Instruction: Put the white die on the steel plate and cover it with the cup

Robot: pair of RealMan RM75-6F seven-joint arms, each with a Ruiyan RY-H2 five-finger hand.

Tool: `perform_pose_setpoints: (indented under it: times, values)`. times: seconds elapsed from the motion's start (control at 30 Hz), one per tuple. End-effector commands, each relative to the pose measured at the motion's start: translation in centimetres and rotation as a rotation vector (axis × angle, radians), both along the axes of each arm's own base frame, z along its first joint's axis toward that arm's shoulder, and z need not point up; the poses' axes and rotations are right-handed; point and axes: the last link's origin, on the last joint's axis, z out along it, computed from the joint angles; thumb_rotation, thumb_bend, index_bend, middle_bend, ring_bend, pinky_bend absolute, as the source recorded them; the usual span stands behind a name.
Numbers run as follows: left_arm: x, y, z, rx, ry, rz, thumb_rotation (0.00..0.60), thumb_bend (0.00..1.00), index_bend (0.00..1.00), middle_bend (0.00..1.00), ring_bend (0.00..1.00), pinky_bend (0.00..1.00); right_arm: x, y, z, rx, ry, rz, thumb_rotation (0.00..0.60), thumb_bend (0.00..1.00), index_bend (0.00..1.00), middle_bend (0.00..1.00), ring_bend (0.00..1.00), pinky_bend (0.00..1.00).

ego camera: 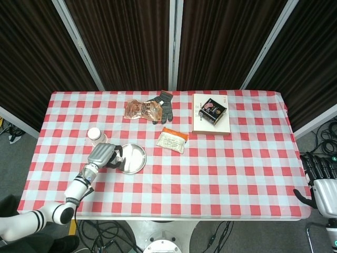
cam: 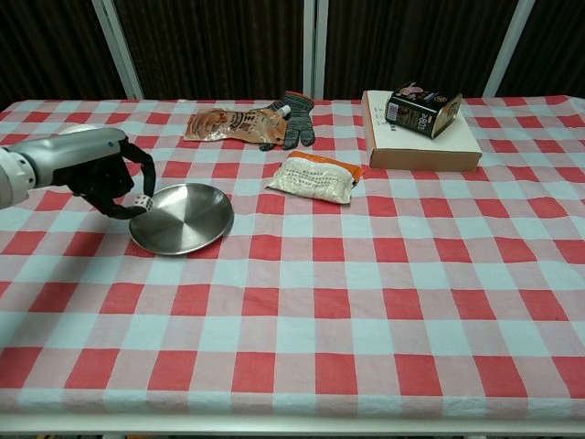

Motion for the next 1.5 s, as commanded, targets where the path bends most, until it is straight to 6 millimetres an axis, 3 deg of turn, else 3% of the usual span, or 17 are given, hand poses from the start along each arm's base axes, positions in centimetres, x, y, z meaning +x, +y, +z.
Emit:
perform_pose_setpoints:
  times: [0.03, 0.2, 0.37, 0.53, 0.7, 0.8, 0.9, 1.2, 1.5]
  values:
    - [0.7, 0.4, -1.4, -0.003, 0.02, 0.011, 0.6, 0.35, 0.46, 0.85, 0.81, 0.82, -0.1, 0.0, 0.0, -0.001, -0.002, -0.001, 0.6, 0.11, 0.03, 0.0, 0.0, 0.0]
    - [0.5, -0.3, -1.1, 0.049, 0.035, 0.011, 0.6, 0.21, 0.35, 0.79, 0.75, 0.82, -0.1, 0.0, -0.1, 0.0, -0.005, -0.001, 0.6, 0.11, 0.03, 0.0, 0.0, 0.0]
    - [-0.6, -1.3, 2.5, 0.167, -0.019, 0.027, 0.6, 0.17, 0.31, 0.72, 0.68, 0.82, 0.0, 0.0, 0.0, -0.003, -0.005, 0.008, 0.6, 0.11, 0.03, 0.0, 0.0, 0.0]
    - [-3.9, -1.7, 7.2, 0.314, -0.081, 0.126, 0.6, 0.17, 0.31, 0.63, 0.57, 0.81, 0.1, -0.3, -0.1, 0.004, -0.004, 0.01, 0.6, 0.11, 0.03, 0.0, 0.0, 0.0]
    - [-7.0, -1.0, 9.5, 0.413, -0.176, 0.269, 0.6, 0.16, 0.32, 0.46, 0.4, 0.63, 0.3, -0.6, -0.3, 0.009, -0.004, 0.018, 0.6, 0.11, 0.03, 0.0, 0.0, 0.0]
    - [-8.2, -0.3, 9.3, 0.392, -0.248, 0.361, 0.6, 0.14, 0.28, 0.29, 0.21, 0.37, 0.4, -0.7, -0.3, 0.01, -0.002, 0.019, 0.6, 0.11, 0.03, 0.0, 0.0, 0.0]
    - [-8.6, 0.9, 8.6, 0.356, -0.342, 0.433, 0.6, 0.12, 0.24, 0.19, 0.12, 0.25, 0.4, -0.6, -0.3, 0.009, -0.001, 0.015, 0.6, 0.11, 0.03, 0.0, 0.0, 0.0]
    - [-9.4, 3.5, 6.5, 0.306, -0.38, 0.5, 0.6, 0.11, 0.22, 0.17, 0.1, 0.2, 0.5, -0.5, -0.2, 0.002, 0.008, 0.001, 0.6, 0.11, 0.03, 0.0, 0.0, 0.0]
    - [-8.5, 4.8, 4.9, 0.216, -0.433, 0.539, 0.6, 0.11, 0.22, 0.17, 0.1, 0.2, 0.8, -0.7, -0.4, 0.004, 0.016, -0.004, 0.6, 0.11, 0.03, 0.0, 0.0, 0.0]
